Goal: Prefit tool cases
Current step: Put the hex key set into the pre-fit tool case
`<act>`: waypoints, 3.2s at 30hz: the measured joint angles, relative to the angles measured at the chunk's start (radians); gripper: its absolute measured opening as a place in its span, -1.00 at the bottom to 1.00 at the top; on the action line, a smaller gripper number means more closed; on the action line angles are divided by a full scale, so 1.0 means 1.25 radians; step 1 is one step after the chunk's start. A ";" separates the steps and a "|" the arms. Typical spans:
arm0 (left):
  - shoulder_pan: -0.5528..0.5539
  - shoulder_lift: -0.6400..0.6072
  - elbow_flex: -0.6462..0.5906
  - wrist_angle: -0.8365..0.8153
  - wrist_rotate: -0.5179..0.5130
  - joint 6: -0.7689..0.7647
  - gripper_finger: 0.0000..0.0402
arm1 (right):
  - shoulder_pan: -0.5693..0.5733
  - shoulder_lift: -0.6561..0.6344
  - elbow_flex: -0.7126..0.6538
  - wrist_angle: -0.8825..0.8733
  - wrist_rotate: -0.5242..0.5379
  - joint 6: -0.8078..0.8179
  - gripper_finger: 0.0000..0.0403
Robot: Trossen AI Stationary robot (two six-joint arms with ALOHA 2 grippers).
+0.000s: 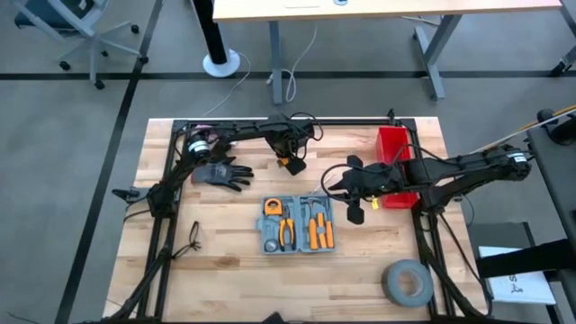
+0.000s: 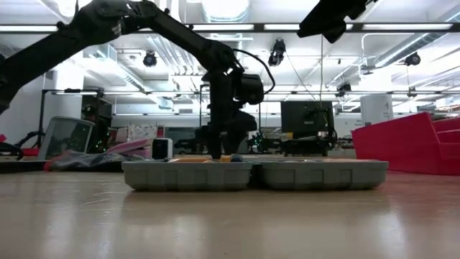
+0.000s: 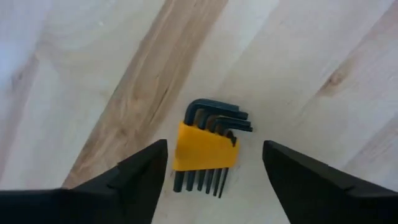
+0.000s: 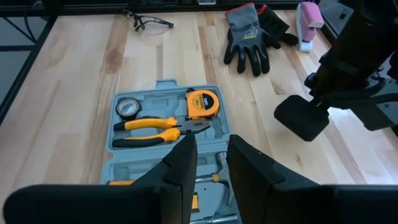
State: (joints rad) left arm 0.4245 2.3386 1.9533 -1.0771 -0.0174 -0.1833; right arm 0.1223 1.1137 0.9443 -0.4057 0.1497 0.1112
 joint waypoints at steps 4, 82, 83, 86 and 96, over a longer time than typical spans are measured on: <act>-0.006 0.000 0.002 -0.002 0.000 0.013 0.19 | 0.000 0.000 0.000 0.000 0.000 0.000 -0.61; -0.150 -0.001 0.161 -0.162 0.017 0.047 -1.00 | 0.055 -0.002 -0.002 -0.044 0.023 0.084 -0.72; -0.158 -0.001 0.167 -0.170 0.025 0.043 -1.00 | 0.061 -0.002 -0.003 -0.049 0.028 0.089 -0.73; -0.185 -0.007 0.179 -0.197 0.029 0.035 -1.00 | 0.085 -0.002 -0.009 -0.050 0.029 0.101 -0.75; -0.275 -0.056 0.180 -0.173 0.051 -0.013 -1.00 | 0.168 -0.008 -0.015 -0.049 0.120 0.138 -0.69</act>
State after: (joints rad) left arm 0.0804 2.2688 2.1780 -1.2929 0.0469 -0.2001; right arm 0.3324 1.1042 0.9260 -0.4664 0.2995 0.2837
